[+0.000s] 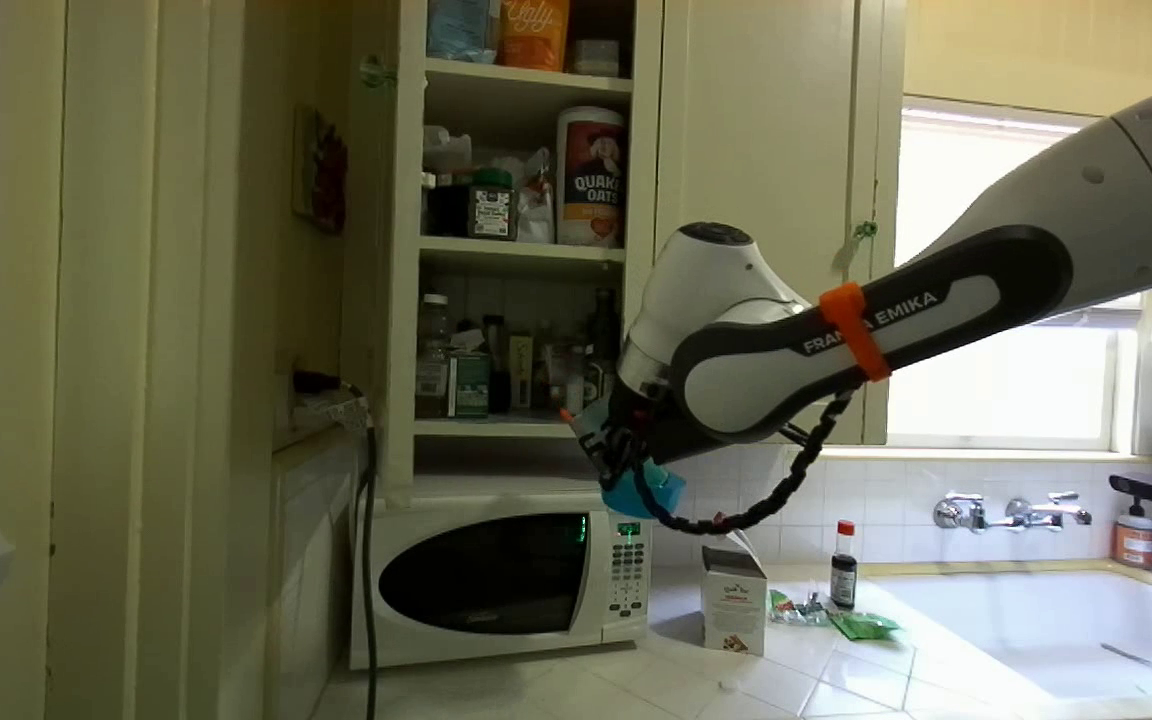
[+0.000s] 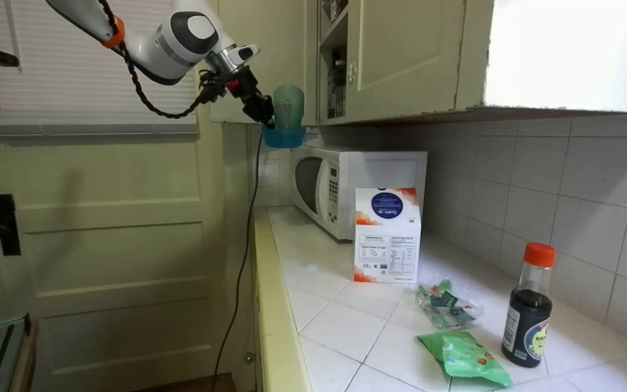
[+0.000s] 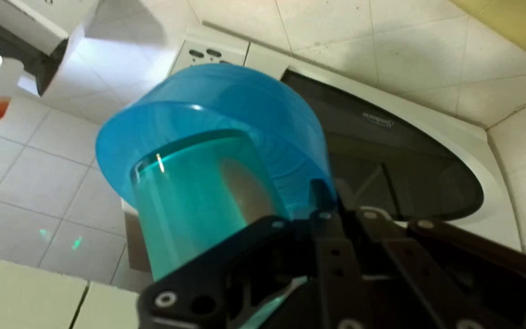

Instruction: Remove the cup and bowl from the cupboard and put the box inside

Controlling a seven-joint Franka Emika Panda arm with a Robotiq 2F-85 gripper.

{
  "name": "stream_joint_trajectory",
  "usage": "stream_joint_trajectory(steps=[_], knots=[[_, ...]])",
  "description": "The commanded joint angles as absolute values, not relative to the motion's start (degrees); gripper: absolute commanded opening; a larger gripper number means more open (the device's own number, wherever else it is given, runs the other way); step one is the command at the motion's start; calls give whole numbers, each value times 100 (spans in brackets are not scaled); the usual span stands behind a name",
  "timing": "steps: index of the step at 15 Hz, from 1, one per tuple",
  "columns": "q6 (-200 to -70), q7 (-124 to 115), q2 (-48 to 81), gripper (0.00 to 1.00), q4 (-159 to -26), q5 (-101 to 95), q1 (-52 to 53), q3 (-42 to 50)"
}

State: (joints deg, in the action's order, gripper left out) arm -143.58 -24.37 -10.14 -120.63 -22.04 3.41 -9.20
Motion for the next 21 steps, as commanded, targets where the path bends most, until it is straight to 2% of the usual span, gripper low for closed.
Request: stream_joint_trajectory(steps=[1,8,13,15,16,21], knots=[[-14325,-3138,-1403,1,-12765,-2364,104,-974],[-14766,-4761,-1472,1,-13617,-3867,-566,-1009],[-14763,-5952,-1453,1,-14069,-5257,-641,-925],[-14790,-6093,-1441,1,-14154,-5341,-534,-812],[-14601,-5840,-1276,4,-13941,-5114,-441,-777],[-14625,-5944,-1282,4,-14003,-5178,-434,-755]])
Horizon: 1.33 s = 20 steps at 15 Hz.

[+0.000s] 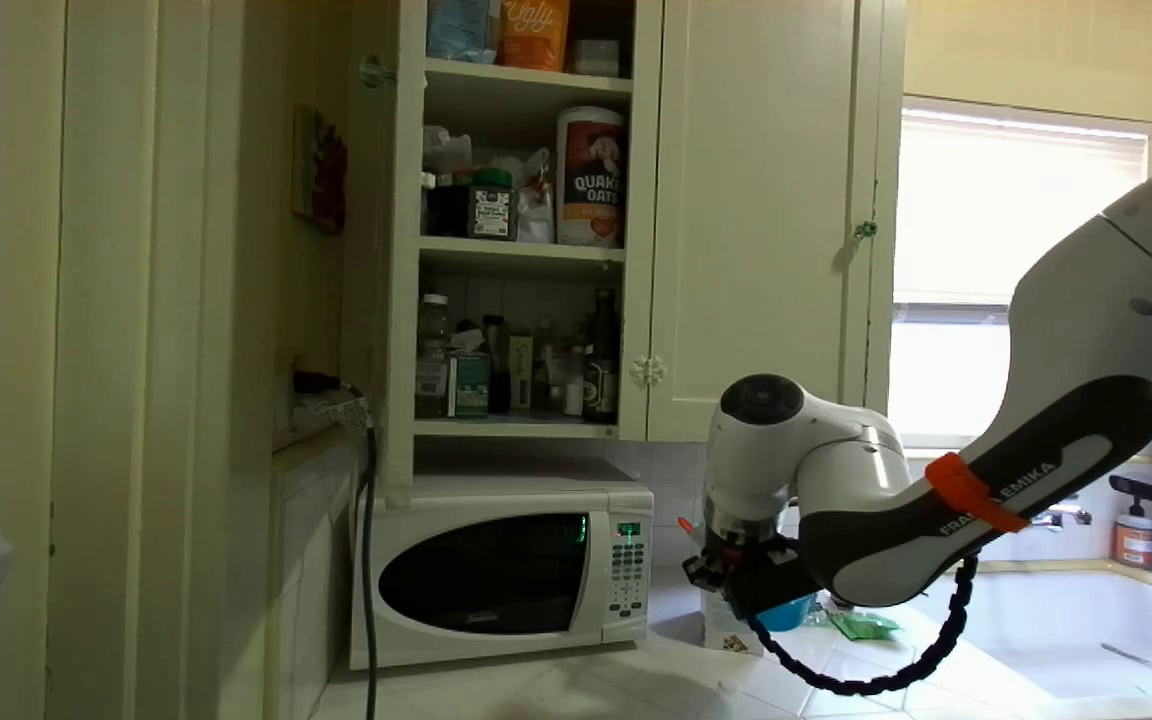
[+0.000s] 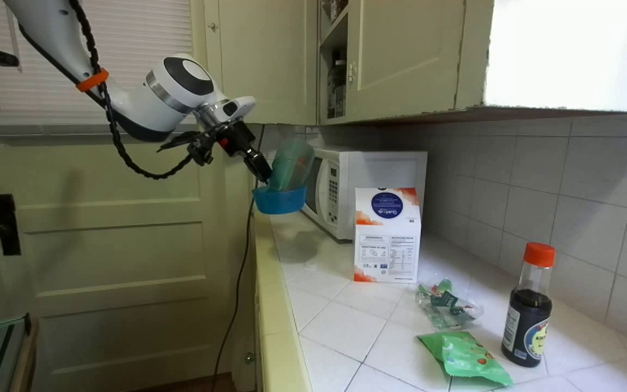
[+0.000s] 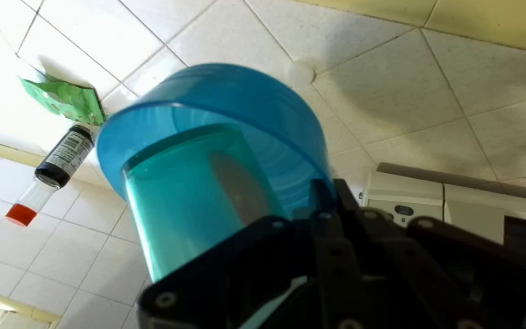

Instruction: Remove the cup and bowl from the cupboard and put the box inside

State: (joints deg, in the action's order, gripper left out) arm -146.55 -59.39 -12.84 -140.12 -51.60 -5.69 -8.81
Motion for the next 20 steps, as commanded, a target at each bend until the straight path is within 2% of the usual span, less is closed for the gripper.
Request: stream_joint_trajectory(steps=[1,6,10,20], knots=[[-14626,-5944,-1284,1,-14003,-5178,-434,-755],[-14612,-6264,-1006,1,-14132,-5554,-570,-640],[-15129,-6379,-865,1,-14469,-6017,-731,-139],[-18175,-6745,-1069,1,-14771,-10290,-1787,919]])
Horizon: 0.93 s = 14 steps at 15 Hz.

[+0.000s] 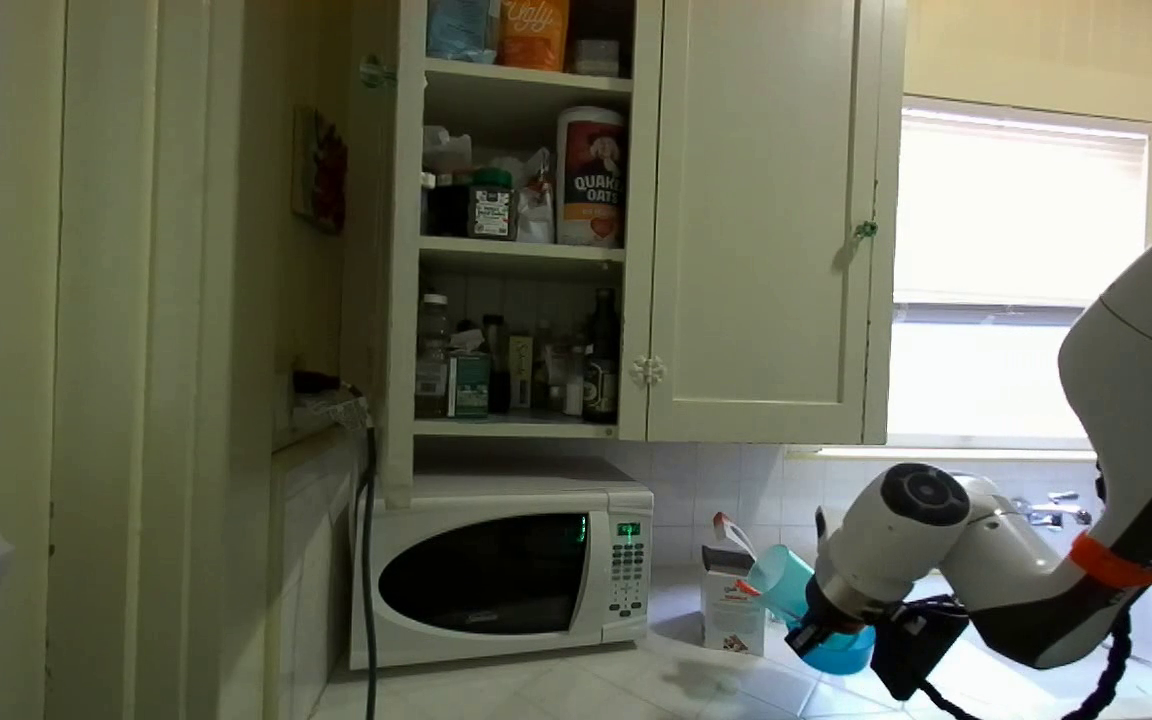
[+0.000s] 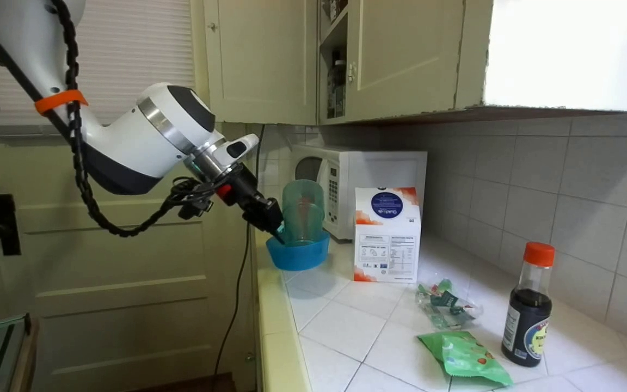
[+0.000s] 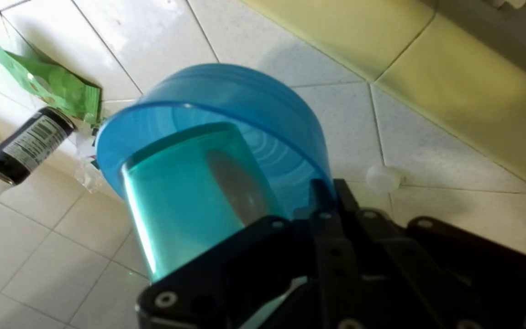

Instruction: Remove the cup and bowl from the cupboard and put the box inside

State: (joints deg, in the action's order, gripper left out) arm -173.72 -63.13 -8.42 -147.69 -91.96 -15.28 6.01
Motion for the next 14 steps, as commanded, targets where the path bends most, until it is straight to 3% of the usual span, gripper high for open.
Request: stream_joint_trajectory(steps=[1,4,14], knots=[[-18456,-6859,-1047,1,-14723,-10486,-1843,1074],[-18435,-6680,-945,4,-14730,-10248,-1850,1182],[-18725,-5850,8,1,-14143,-10564,-2176,1692]])
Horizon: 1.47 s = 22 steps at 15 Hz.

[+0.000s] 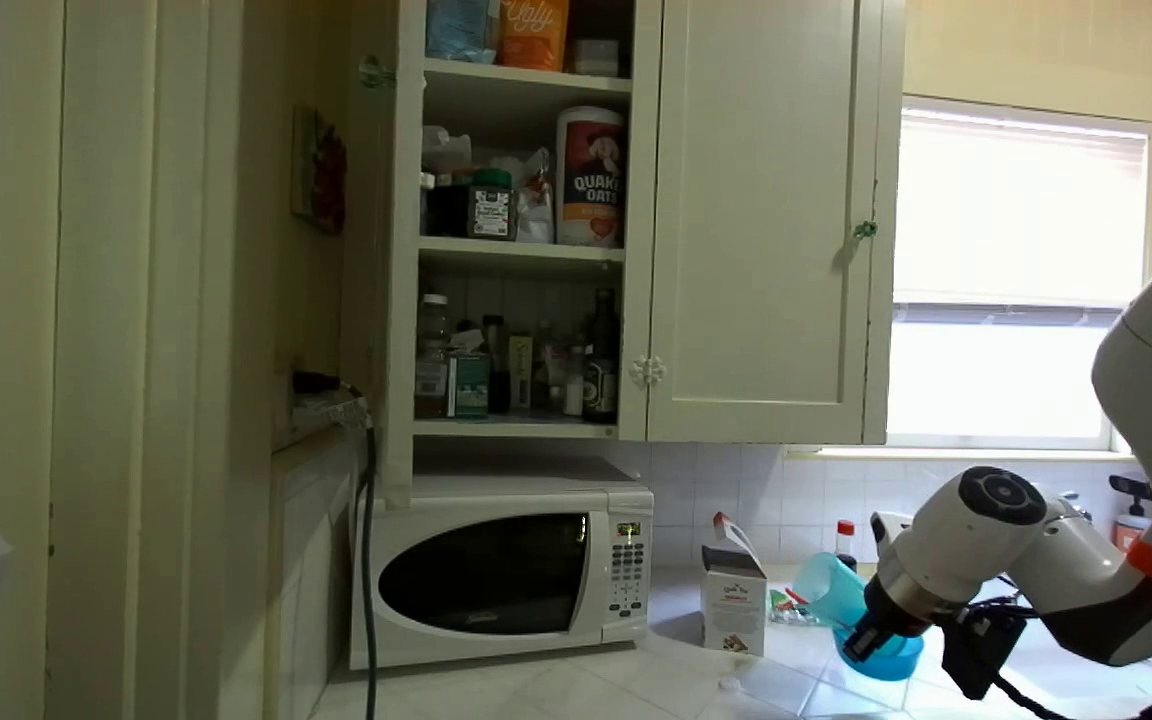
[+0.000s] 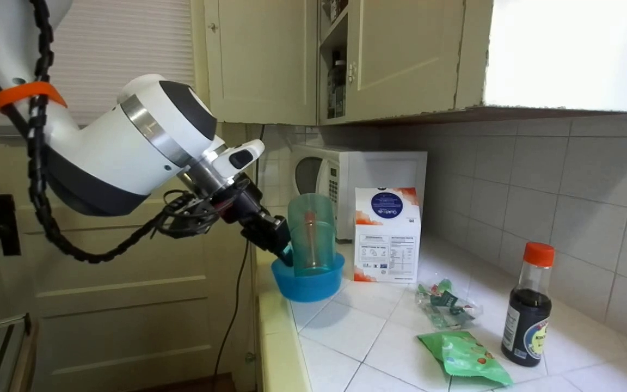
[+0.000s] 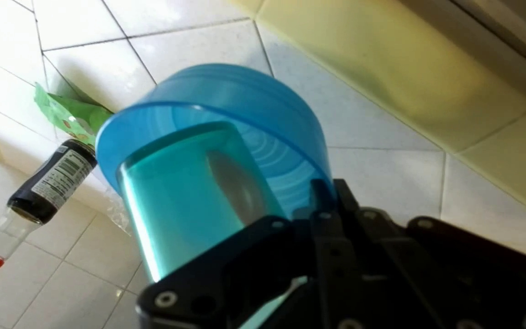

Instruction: Remove the cup and bowl from the cupboard and put the box inside

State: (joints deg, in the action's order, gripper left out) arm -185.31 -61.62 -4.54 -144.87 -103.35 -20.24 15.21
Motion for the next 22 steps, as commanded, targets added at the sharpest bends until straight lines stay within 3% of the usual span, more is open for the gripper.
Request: stream_joint_trajectory(steps=[1,12,15,16,18,20,22], knots=[[-18792,-5762,163,1,-14043,-10531,-2224,1764],[-19313,-5952,1288,1,-13250,-9864,-2874,2349],[-19412,-4846,1498,1,-13421,-8054,-2995,2250],[-19420,-4548,1534,29,-13499,-7595,-2994,2206],[-19401,-3976,1556,36,-13629,-6665,-2960,2088],[-19194,-3370,1419,51,-13887,-5742,-2884,1927],[-18860,-3974,1095,66,-13934,-6240,-2942,1743]])
